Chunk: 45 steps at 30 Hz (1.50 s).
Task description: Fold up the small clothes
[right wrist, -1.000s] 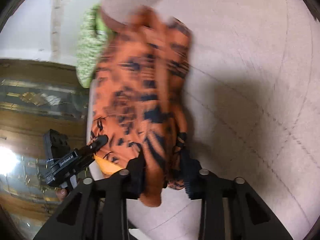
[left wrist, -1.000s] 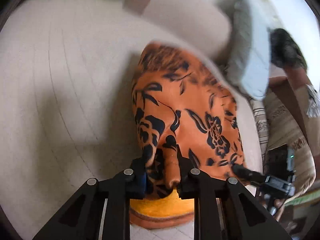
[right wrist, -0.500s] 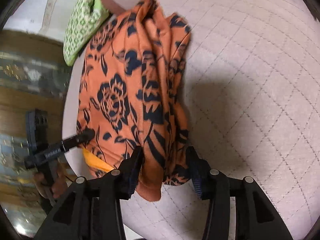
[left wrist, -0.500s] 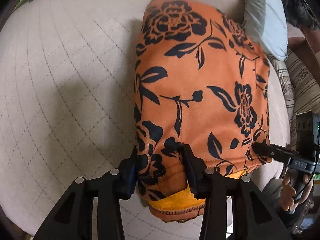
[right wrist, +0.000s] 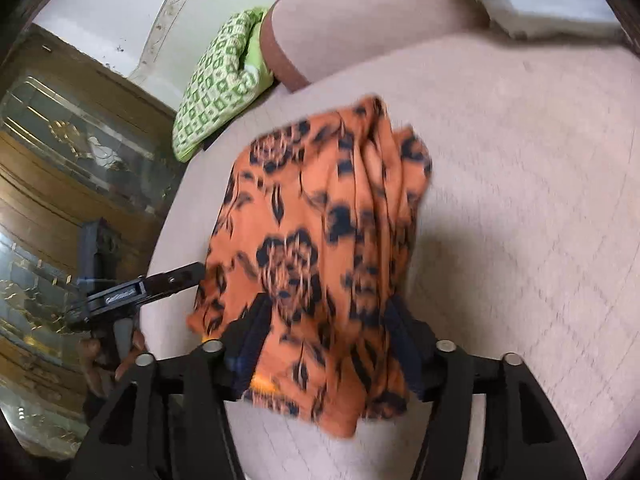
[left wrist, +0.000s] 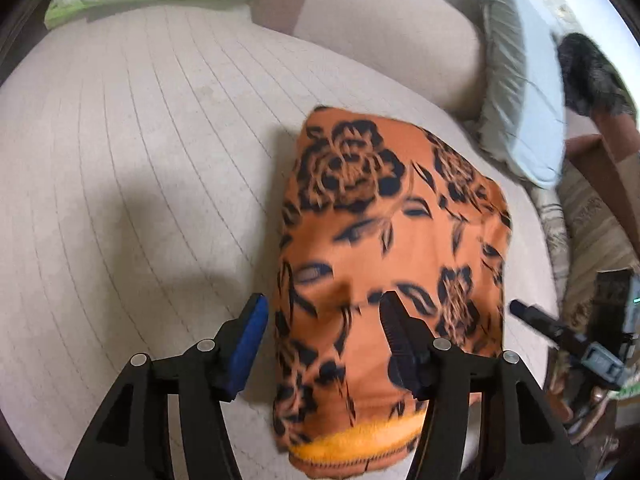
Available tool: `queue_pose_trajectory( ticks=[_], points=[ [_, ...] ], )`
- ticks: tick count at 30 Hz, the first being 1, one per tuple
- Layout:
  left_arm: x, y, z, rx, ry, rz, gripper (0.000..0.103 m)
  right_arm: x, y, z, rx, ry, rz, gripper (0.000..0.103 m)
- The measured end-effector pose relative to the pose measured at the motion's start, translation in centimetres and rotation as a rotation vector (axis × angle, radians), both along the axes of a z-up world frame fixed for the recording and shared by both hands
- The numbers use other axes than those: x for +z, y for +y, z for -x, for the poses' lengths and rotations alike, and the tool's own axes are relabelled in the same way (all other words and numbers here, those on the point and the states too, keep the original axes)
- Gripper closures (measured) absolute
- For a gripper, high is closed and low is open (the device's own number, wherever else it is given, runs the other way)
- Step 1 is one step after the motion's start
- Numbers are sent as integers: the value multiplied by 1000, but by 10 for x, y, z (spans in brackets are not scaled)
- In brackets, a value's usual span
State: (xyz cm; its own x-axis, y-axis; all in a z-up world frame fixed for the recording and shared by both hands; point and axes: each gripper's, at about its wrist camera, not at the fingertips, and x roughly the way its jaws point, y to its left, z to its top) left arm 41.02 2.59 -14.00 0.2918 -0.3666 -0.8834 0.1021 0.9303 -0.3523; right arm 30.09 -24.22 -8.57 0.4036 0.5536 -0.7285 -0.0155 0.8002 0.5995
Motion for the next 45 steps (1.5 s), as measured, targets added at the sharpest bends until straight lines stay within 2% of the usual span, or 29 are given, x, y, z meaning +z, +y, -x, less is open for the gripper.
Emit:
queue_pose_trajectory(
  ticks=[3,5,6,7,9,12,13,14,16,19,20,22,25,26,28,30,31,33,35,37,40,44,45],
  points=[
    [5,-6,-23,-19,13,0,45,7,-2,-34,-36,-10,-3,40],
    [0,-7,-46,-12,33,37,45,3,-4,-59,-61,-8,-1,42],
    [-4,-4,-56,6,39,54,45,0,-2,-70,-65,-8,-10,49],
    [-11,-1,-66,32,39,81,45,-5,-4,-81,-74,-3,-25,62],
    [-25,6,-76,63,36,161,45,-11,-9,-86,-72,-13,-51,71],
    [-43,4,-77,76,64,218,45,-29,-6,-79,-76,-11,17,75],
    [-43,1,-78,60,48,203,47,-36,-4,-80,-68,16,30,87],
    [-43,1,-79,60,39,199,50,-37,-3,-82,-61,31,46,93],
    [-46,3,-78,75,31,211,53,-31,5,-85,-57,19,118,94],
    [-41,1,-69,74,-5,196,68,-12,17,-77,-54,-41,199,96],
    [-35,0,-67,67,-28,192,73,-2,20,-74,-53,-71,234,97],
    [-33,-7,-67,40,-51,124,74,1,20,-75,-64,-90,284,97],
    [-41,-14,-64,17,-44,71,73,-41,13,-87,-69,21,276,97],
    [-39,-15,-63,14,-52,64,73,-44,11,-85,-71,26,254,97],
    [-36,-15,-63,22,-48,68,71,-37,15,-84,-63,8,283,97],
    [-34,-13,-62,32,-33,71,65,-33,15,-85,-50,10,285,96],
    [-34,-10,-62,43,-10,71,61,-32,15,-83,-44,14,269,93],
    [-29,-3,-57,73,29,100,62,-23,7,-76,-53,12,204,90],
    [-19,-1,-48,74,17,89,58,-11,1,-63,-53,-9,159,81],
    [-10,-3,-34,61,6,45,54,1,-1,-47,-59,-29,135,53],
    [-8,-1,-3,70,-7,29,54,3,1,-12,-64,-34,128,48],
    [-19,-1,44,49,0,44,57,-14,6,42,-74,-9,125,48],
    [-21,-2,52,44,-2,38,59,-18,7,53,-71,-3,119,52]
  ],
)
